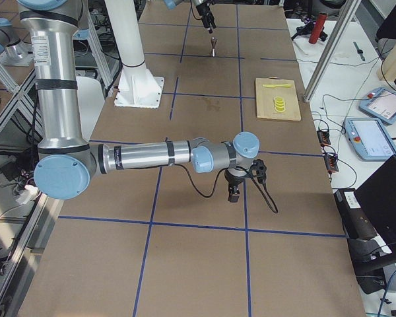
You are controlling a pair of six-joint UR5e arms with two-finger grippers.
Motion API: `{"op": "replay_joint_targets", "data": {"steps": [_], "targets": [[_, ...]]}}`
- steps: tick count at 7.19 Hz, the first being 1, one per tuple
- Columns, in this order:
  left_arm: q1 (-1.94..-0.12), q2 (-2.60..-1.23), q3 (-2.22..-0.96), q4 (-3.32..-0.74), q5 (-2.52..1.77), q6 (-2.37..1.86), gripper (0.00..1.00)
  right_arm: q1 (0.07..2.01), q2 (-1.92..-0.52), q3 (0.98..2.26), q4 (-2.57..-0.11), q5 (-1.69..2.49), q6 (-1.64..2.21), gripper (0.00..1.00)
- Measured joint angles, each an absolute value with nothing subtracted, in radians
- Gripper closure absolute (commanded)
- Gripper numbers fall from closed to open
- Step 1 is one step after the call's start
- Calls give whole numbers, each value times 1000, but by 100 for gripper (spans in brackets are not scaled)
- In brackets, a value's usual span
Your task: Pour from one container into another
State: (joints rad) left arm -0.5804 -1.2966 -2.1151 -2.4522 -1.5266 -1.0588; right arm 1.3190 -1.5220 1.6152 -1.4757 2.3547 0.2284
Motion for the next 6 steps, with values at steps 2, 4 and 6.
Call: {"op": "replay_joint_targets", "data": {"steps": [2, 4, 6], "targets": [[-495, -1236, -2138, -2451, -1369, -1166, 3, 1318, -1521, 1615, -1476, 2355, 228, 0], [-375, -1216, -2139, -2449, -1213, -1282, 1, 1318, -1516, 1615, -1476, 2354, 227, 0], [-291, -1214, -2129, -2418, -1074, -1337, 2, 1318, -1512, 1614, -1476, 2353, 226, 0]]}}
